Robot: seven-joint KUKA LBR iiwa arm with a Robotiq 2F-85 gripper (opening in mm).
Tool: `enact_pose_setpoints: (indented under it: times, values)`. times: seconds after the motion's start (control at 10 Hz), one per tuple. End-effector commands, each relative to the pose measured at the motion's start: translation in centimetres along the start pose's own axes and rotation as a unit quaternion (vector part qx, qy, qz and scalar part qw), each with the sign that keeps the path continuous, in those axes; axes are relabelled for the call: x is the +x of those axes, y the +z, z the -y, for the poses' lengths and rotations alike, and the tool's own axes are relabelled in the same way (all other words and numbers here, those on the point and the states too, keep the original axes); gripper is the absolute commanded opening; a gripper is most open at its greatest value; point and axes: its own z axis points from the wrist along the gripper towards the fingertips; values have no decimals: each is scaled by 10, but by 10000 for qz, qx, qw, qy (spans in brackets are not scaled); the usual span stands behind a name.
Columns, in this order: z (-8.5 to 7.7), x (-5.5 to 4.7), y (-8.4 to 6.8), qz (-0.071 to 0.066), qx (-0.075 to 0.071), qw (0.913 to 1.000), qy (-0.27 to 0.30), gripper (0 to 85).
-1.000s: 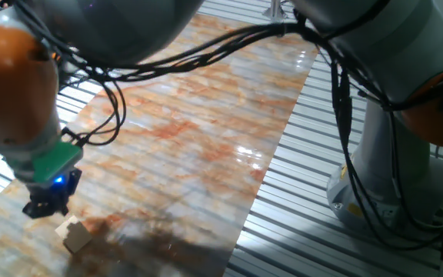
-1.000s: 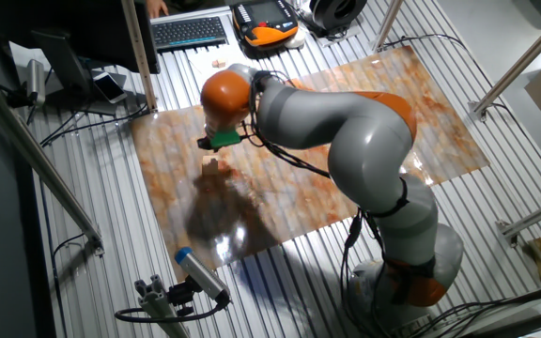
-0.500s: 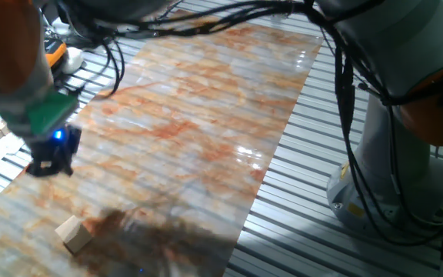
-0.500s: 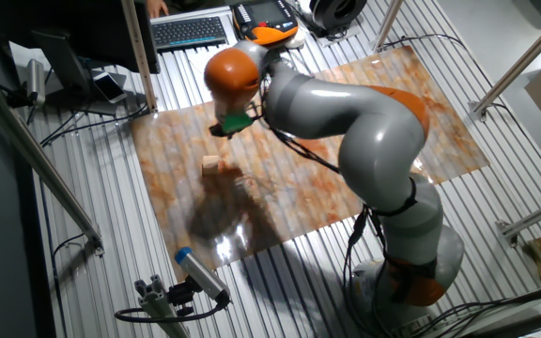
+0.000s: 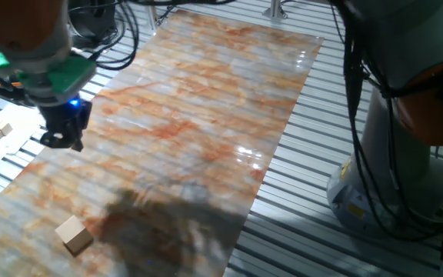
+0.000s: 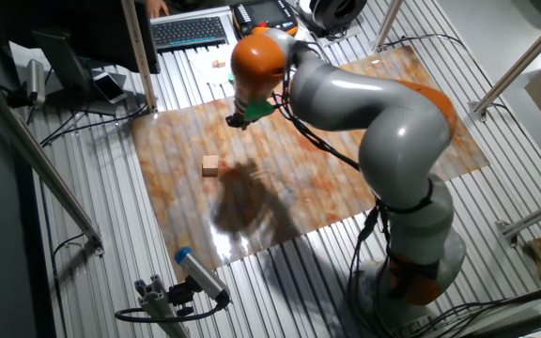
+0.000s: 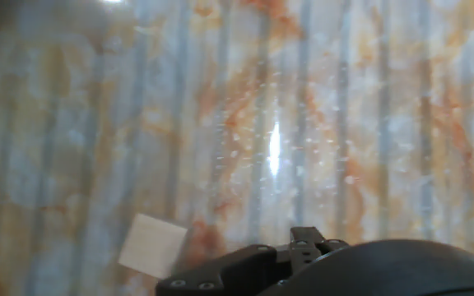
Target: Pick up the small block on the left and move it to the right
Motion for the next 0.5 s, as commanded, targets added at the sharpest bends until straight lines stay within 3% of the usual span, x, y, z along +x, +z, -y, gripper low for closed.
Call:
enact_pose_setpoints:
  times: [0.0,0.1,0.3,0.4]
  values:
    - [4,1,0,10,-56,10000,9,0]
    - [9,3,1,48,-56,10000,8,0]
    - [19,4,0,80,-188,9998,0,0]
    - [19,4,1,152,-111,9998,45,0]
